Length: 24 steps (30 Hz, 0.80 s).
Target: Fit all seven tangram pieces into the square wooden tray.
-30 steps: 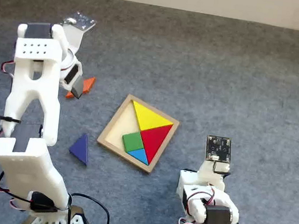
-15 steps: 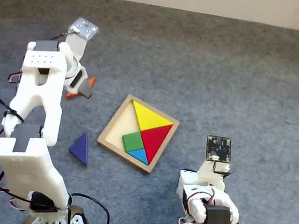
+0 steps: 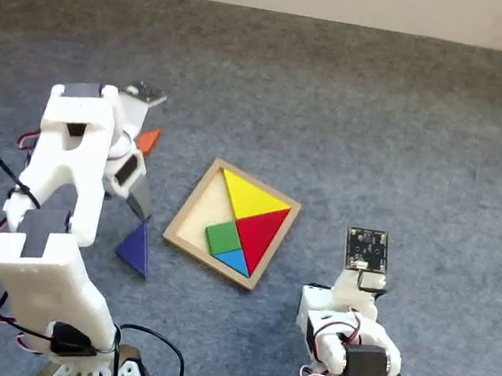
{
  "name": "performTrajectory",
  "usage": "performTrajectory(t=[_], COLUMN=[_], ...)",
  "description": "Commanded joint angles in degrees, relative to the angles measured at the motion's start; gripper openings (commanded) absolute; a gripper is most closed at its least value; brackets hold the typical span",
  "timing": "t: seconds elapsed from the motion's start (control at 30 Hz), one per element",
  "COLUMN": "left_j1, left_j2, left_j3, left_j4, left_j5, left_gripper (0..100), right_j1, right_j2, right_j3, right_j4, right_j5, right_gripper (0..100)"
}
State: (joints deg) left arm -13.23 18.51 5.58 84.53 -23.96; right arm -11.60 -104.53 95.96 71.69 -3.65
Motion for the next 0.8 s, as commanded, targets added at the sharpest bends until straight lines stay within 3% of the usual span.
performTrajectory(t=[0.0,0.33,0.77], left_j1=[-0.6,0.3,-0.4], left_j2=[-7.0,-22.4,-22.3], left_j3=[7.0,32.1,34.5], left_j4=[-0.4,-18.4,-19.3], left_j5=[0.7,5.3,10.5], left_gripper=[28,29,29], right_j1=[0.7,0.7,0.7], right_j2=[-1.3,-1.3,-1.3], right_j3=[7.8,7.8,7.8], right_j4=[0.4,0.4,0.4], right_j5=[-0.4,-0.4,-0.4], right_gripper=[3.4,3.4,3.4])
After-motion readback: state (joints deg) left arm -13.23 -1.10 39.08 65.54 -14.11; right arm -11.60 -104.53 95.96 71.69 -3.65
